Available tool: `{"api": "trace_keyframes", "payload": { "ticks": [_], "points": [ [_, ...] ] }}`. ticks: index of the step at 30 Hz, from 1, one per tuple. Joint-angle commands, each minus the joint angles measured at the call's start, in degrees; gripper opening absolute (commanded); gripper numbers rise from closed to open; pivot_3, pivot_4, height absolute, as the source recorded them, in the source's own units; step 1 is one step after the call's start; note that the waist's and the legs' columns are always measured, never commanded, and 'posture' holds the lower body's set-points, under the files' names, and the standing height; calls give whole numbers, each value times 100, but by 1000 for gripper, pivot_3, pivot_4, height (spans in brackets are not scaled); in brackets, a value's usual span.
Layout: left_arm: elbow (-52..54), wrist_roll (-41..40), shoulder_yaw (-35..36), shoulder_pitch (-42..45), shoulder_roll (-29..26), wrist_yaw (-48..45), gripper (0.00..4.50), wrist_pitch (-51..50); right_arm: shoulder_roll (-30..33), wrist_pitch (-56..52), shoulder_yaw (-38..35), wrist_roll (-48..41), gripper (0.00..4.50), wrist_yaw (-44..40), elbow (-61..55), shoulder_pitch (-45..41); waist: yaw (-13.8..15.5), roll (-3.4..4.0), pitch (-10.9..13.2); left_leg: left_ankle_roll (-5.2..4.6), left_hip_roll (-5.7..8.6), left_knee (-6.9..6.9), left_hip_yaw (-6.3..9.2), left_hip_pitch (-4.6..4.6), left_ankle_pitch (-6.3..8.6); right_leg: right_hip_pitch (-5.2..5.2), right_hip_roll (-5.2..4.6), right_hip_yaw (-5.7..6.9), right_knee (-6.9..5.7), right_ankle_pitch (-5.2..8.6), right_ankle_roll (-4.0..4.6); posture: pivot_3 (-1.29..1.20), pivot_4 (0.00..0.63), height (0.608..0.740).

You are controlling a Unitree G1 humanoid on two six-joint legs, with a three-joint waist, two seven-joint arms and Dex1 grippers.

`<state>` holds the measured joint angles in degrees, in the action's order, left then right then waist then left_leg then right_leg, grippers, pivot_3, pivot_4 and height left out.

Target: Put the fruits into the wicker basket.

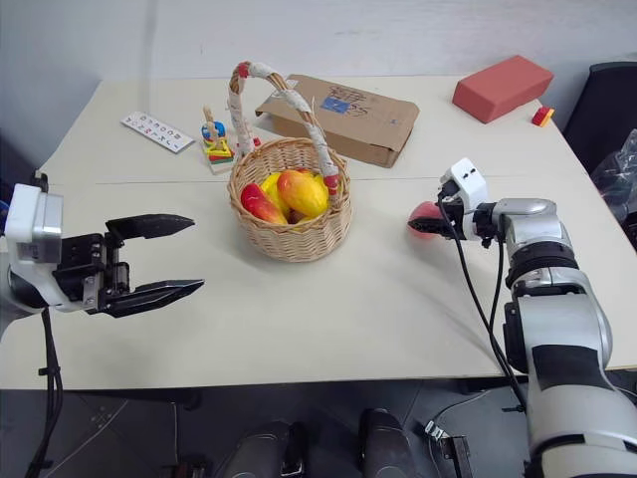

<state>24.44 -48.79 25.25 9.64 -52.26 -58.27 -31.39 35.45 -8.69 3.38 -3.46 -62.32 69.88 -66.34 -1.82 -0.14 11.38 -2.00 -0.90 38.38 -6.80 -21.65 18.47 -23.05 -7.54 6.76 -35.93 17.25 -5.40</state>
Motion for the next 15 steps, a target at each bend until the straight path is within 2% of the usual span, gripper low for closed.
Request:
{"api": "trace_keyframes", "payload": {
  "ticks": [1, 3, 5, 7, 9, 12, 13, 15],
  "points": [
    [131, 5, 286, -114, 52, 97, 4500, 134, 207, 16, -321, -265, 2389, -664, -419, -150, 1, 0, 0, 0, 0, 0, 0, 0, 0, 0, 0, 0, 1, 0, 0, 0, 150, 740],
    [72, 16, 435, -283, 117, 153, 4500, 155, 350, -375, -286, -476, 2389, -1468, -1277, 129, 2, 4, 2, 0, 0, -1, 0, 0, 0, 0, 0, 0, 2, 0, 0, 0, 150, 740],
    [-11, 6, 622, -468, 199, 224, 4500, 166, 591, -1211, -183, -885, 2389, -2139, -2843, 710, 12, 4, 2, 0, -2, -5, 2, 1, 0, 0, 0, 0, 2, 0, 0, 0, 150, 740],
    [-150, 80, 804, -645, 301, 235, 4500, 283, 767, -2347, -168, -1534, 2389, -2316, -4705, 1349, 30, 4, 2, 3, -4, -10, 10, 1, 2, 0, 0, 2, 1, 0, 0, 0, 150, 740],
    [-264, 103, 943, -767, 390, 264, 4500, 360, 671, -3033, -323, -2131, 2389, -2022, -6183, 1806, 32, 4, 2, 6, -5, -12, 16, 0, 4, 0, -1, 10, 5, 1, 1, 0, 150, 740],
    [-563, 299, 1100, -904, 527, 277, 4500, 622, -505, -3739, -555, -3129, 2389, -642, -8050, 2121, -36, 2, 1, 11, -10, -9, 7, 6, 1, 0, 0, 5, 2, 0, 0, 0, 150, 740],
    [-633, 367, 1101, -963, 526, 228, 4500, 681, -909, -3563, -461, -3087, 2389, -260, -8355, 2149, -50, 2, 1, 17, -11, -10, 3, 12, -2, 1, 0, 1, -4, 0, 1, 0, 150, 740],
    [-663, 407, 1051, -992, 507, 200, 4500, 715, -1532, -2910, -107, -2463, 2389, 506, -8431, 2081, -18, 1, 0, 31, -13, -21, 6, 15, -9, -11, 2, 2, -7, 1, 3, 0, 150, 740]
  ]
}}
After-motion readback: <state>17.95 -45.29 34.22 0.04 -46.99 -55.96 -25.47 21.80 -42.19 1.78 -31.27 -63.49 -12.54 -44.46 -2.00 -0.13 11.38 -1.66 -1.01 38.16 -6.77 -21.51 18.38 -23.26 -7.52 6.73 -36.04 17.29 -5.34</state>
